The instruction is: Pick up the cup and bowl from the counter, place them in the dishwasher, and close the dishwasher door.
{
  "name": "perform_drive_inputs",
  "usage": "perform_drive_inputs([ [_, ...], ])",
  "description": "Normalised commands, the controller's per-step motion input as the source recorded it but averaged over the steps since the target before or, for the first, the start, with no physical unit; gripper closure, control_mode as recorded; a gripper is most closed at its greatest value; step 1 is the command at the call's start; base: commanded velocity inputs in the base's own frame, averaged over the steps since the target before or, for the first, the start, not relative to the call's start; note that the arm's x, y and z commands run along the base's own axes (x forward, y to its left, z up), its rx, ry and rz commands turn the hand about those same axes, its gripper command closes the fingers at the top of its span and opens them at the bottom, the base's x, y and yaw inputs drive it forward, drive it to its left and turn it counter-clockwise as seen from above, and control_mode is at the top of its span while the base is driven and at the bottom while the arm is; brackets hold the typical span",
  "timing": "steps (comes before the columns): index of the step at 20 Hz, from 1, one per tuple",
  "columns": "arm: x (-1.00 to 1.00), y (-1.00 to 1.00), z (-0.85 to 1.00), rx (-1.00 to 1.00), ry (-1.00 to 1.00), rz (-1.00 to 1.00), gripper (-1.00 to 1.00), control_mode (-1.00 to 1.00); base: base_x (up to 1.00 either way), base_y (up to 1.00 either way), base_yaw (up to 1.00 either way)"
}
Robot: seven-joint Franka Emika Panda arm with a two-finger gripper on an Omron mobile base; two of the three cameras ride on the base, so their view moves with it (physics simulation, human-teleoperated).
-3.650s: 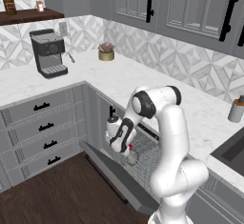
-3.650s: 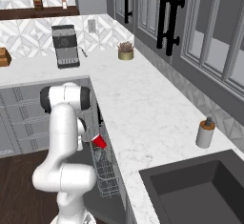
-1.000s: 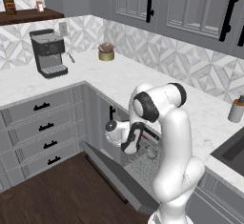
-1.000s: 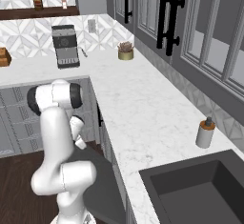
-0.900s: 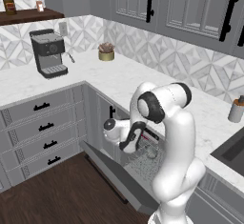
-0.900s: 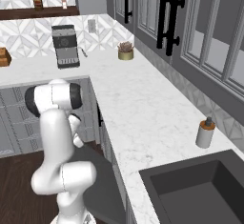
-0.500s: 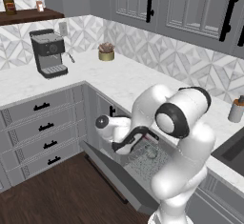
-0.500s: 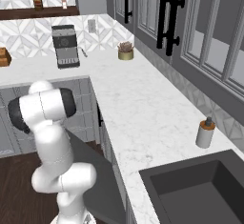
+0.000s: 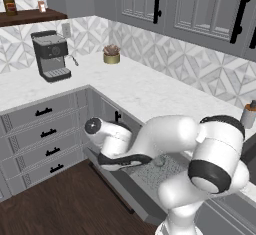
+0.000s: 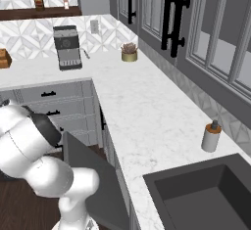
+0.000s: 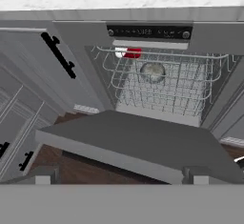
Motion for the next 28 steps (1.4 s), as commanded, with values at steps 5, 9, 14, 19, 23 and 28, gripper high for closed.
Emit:
perform_drive_inputs([
  [5, -0.72, 0.75, 0.03, -0.01, 0.00, -0.01, -1.00, -1.00, 0.00, 0.00, 0.00],
  [9, -0.69, 0.90, -0.16, -0.08, 0.00, 0.00, -1.00, -1.00, 0.00, 0.00, 0.00],
  [14, -0.14, 0.66, -0.30, -0.17, 0.00, -0.04, -1.00, -1.00, 0.00, 0.00, 0.00],
  [19, 0.00, 0.48, -0.66, -0.34, 0.00, -0.08, -1.00, -1.00, 0.00, 0.00, 0.00],
  [23, 0.00, 0.51, -0.83, -0.39, 0.00, -0.11, -1.00, -1.00, 0.00, 0.00, 0.00],
  [28, 0.00, 0.40, -0.61, -0.31, 0.00, -0.17, -1.00, -1.00, 0.00, 0.00, 0.00],
])
